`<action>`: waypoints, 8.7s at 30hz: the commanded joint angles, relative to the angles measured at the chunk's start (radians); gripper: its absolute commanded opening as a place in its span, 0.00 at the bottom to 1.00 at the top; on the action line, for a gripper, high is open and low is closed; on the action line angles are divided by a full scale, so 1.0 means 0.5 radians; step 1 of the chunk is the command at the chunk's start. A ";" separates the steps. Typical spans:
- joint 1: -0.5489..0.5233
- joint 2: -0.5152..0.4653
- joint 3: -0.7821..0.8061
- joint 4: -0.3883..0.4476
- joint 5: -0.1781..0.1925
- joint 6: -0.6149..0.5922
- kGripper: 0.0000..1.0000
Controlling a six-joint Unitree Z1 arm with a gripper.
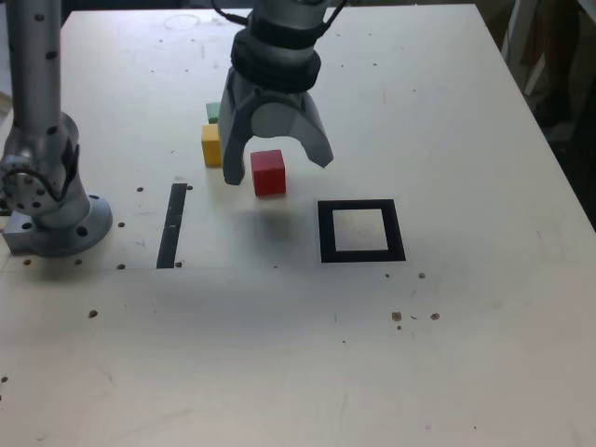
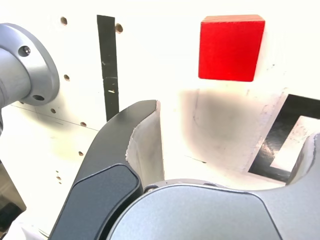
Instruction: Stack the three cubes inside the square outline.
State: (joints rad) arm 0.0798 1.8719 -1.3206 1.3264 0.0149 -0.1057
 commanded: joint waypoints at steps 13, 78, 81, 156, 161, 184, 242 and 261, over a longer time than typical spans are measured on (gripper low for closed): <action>0.026 0.164 -0.078 -0.002 0.018 -0.003 0.92; 0.117 0.286 -0.150 -0.008 0.092 0.045 0.33; 0.114 0.279 -0.157 -0.003 0.089 0.046 0.33; 0.352 0.077 0.230 -0.315 0.059 0.221 0.99; 0.394 0.110 0.271 -0.367 0.040 0.261 0.97; 0.451 0.149 0.312 -0.514 0.071 0.326 0.36; -0.178 0.555 -0.576 -0.067 -0.047 0.184 0.35; -0.178 0.608 -0.583 -0.133 -0.051 0.227 0.99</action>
State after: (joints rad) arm -0.0068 2.1724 -1.6109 1.2611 -0.0082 0.0065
